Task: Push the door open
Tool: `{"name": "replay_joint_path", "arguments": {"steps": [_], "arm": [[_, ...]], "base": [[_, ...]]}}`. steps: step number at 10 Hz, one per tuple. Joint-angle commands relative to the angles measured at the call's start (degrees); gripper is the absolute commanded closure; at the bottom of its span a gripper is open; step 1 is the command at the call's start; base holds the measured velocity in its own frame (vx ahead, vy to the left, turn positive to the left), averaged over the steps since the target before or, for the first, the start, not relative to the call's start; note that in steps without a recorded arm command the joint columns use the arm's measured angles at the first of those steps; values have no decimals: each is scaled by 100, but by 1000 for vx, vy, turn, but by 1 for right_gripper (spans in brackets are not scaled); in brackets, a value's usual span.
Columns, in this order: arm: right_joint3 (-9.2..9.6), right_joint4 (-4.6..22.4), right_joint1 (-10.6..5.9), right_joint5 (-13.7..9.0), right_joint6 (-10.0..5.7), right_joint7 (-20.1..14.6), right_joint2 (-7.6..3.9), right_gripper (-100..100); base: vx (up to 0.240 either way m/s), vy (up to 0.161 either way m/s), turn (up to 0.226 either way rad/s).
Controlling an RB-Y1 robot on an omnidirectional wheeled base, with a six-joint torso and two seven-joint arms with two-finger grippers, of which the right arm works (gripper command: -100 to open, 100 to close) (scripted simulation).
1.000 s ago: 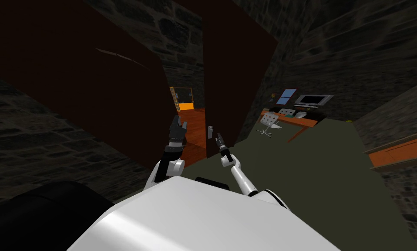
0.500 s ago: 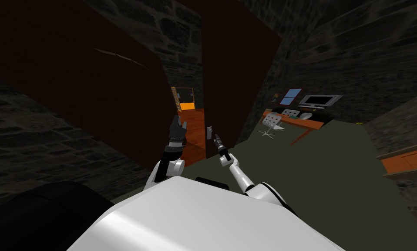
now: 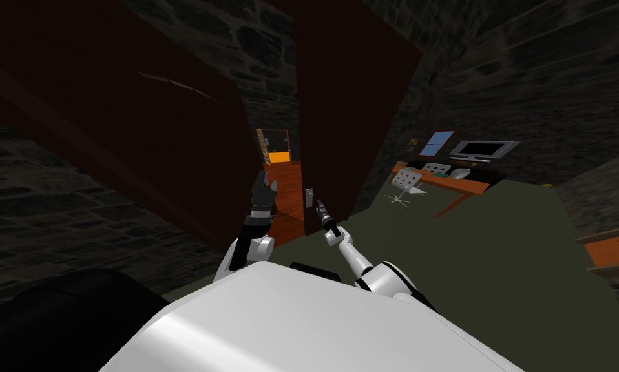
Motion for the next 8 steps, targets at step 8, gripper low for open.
{"name": "replay_joint_path", "arguments": {"steps": [8], "arm": [[-17, 108, -39, -6, 11, 42, -300, -100]], "base": [[107, 43, 22]]}}
